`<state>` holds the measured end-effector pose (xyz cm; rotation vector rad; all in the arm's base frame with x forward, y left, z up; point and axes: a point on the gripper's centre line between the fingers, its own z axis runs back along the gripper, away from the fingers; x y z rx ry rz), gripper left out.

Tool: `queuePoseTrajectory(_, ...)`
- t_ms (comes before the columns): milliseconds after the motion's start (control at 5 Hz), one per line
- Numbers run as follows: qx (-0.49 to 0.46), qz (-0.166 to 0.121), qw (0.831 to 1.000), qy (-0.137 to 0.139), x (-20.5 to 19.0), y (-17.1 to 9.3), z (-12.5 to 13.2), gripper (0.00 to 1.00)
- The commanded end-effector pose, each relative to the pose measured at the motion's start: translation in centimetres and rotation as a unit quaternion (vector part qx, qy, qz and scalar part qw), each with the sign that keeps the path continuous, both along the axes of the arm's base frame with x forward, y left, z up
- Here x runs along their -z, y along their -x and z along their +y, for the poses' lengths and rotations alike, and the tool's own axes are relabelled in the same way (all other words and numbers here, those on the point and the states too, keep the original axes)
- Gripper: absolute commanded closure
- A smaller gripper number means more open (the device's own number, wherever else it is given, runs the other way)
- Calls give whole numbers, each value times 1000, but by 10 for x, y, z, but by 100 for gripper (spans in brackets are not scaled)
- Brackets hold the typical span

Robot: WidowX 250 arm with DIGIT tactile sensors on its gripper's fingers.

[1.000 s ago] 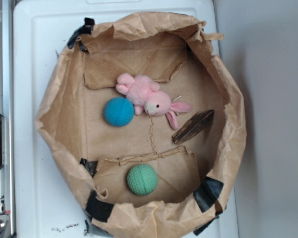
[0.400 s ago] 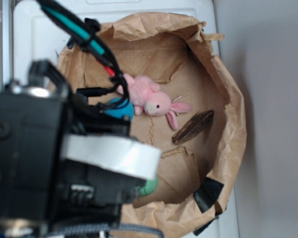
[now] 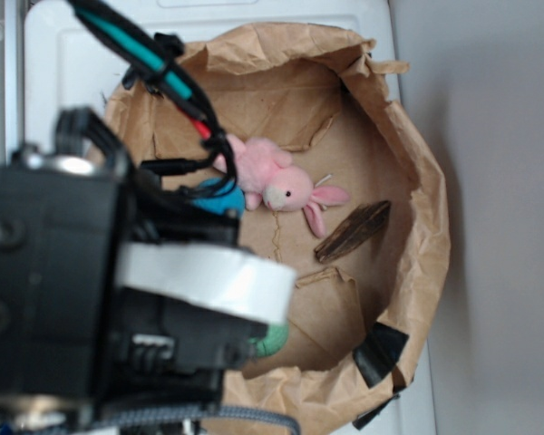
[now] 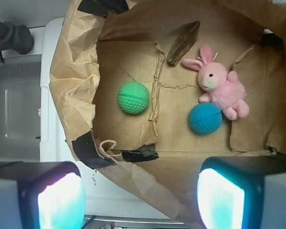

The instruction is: Grab the pink bunny.

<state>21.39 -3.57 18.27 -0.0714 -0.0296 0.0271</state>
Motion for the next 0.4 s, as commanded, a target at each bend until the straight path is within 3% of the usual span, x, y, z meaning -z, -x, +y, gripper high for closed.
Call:
queuePoseTrajectory(0,7,-30,1000,8,4,-23,9,0)
queuePoseTrajectory(200,12,-36,999,11,7,-31,20,0)
